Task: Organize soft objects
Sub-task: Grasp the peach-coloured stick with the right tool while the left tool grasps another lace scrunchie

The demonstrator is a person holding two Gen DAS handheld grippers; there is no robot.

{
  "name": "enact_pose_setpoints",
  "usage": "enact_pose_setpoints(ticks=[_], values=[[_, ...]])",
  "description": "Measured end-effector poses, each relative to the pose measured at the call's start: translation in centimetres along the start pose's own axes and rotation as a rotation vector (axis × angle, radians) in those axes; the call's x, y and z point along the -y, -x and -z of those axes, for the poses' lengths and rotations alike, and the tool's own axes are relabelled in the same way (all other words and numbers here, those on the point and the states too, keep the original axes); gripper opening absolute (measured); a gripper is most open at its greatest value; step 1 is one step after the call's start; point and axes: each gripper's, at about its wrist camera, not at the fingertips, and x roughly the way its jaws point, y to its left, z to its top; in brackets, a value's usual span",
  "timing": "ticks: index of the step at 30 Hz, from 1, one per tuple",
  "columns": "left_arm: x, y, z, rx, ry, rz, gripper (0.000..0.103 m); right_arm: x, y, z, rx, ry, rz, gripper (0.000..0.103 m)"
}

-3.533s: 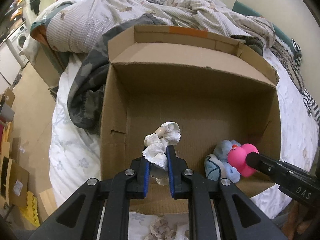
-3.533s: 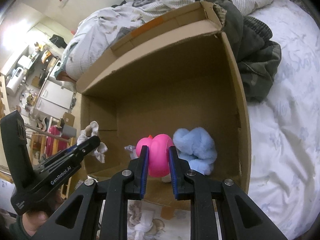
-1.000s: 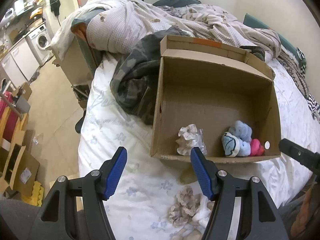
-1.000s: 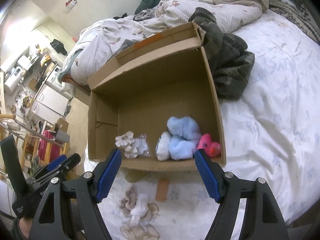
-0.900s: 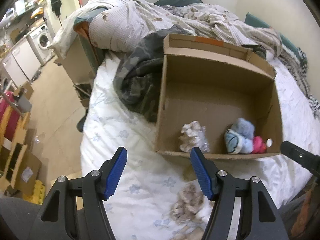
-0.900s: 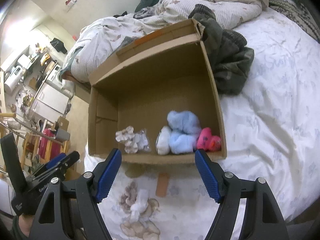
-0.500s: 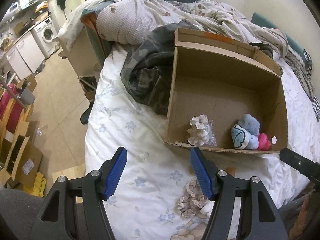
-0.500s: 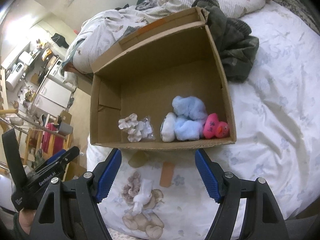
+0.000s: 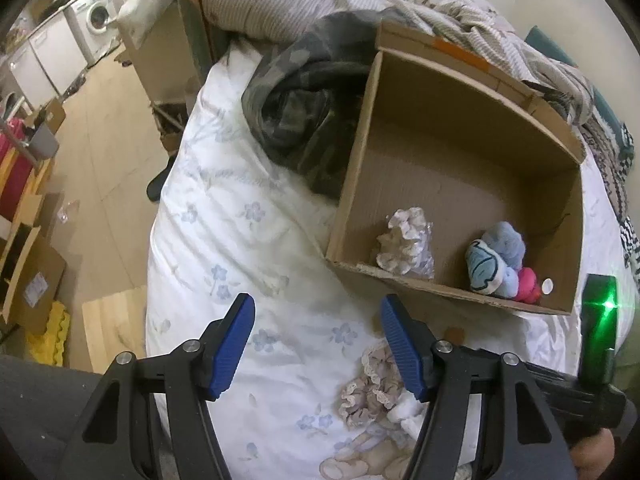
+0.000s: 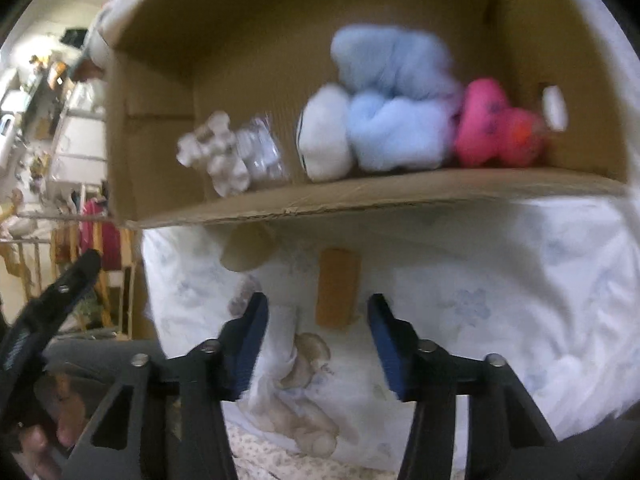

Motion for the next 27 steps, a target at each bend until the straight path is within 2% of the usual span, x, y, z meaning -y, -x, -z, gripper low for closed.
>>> enact_pose_setpoints(ticks=[3,5,6,8,11,14,19,25,27], values=[[-0.2,-0.7,0.2,-0.024,-0.006,-0.011,0.062,-0.9,-1.7,-0.4,-0.023,0.035,0.059,0.049],[-0.1,-1.3,0.5,-0.047,-0.021,-0.019,0.062,-1.2,-2.8,-0.3,-0.046,0.054,0.095,0.037],[-0.1,-1.6,0.6,-0.063,-0.027,-0.019,0.062,-1.3,-3.0,-0.2,-0.049,0.062,0.114,0.035],[0.0,-2.8,1.0,-0.117,-0.029,-0.009,0.062,-1.5,-3.1,0.0,-0.045,0.084,0.138,0.016],[0.1,-4.7,1.7,-0.206,-0.007,0.015,0.062,-1.6,-2.5,0.2,-0.031,0.096,0.129,0.009],[0.7,-6.6,2.5,-0.281,-0.004,0.029,0.058,-1.5,-1.3,0.5,-0.008,0.089,0.097,0.008],[2.5,-9.0,3.7,-0.357,-0.077,0.021,0.055,-1.5,1.5,0.8,0.048,0.08,0.024,0.008],[4.1,-10.4,4.7,-0.422,-0.081,0.091,0.055,-0.7,4.2,0.9,0.094,0.068,-0.032,0.008],[4.9,-10.7,4.9,-0.426,-0.112,0.09,0.055,-0.5,4.7,0.9,0.104,0.064,-0.04,0.008]])
